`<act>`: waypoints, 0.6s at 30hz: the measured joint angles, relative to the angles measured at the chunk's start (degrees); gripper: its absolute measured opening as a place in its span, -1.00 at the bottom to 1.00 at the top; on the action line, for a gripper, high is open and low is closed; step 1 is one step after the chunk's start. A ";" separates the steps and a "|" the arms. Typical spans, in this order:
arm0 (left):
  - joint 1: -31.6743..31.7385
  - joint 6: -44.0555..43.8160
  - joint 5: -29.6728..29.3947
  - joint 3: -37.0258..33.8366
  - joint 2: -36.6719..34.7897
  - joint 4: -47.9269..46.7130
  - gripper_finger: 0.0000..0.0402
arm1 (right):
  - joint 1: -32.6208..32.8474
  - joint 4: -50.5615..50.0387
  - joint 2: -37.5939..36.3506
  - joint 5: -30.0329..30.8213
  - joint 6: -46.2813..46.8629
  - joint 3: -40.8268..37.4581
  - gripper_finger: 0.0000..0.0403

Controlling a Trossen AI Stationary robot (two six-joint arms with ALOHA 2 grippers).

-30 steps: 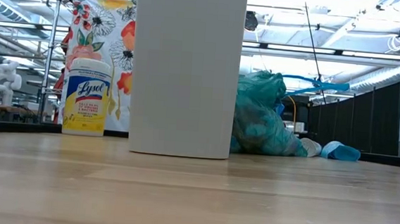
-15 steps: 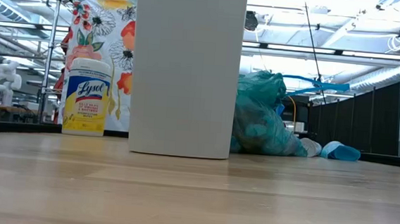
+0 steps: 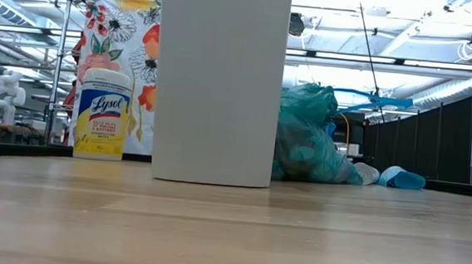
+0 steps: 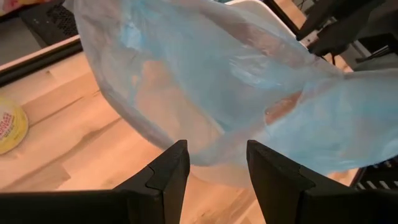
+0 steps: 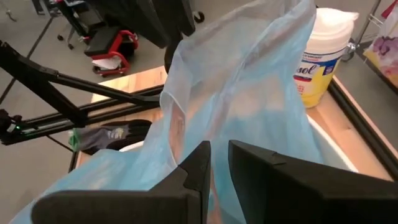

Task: Place trash/remove bag and relplace
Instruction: Insert the light blue trash bag into the white trash bin

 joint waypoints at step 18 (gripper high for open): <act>-0.60 -2.83 1.21 -3.43 3.01 0.44 -0.19 | 0.37 -3.01 1.58 0.33 -1.44 0.00 -0.75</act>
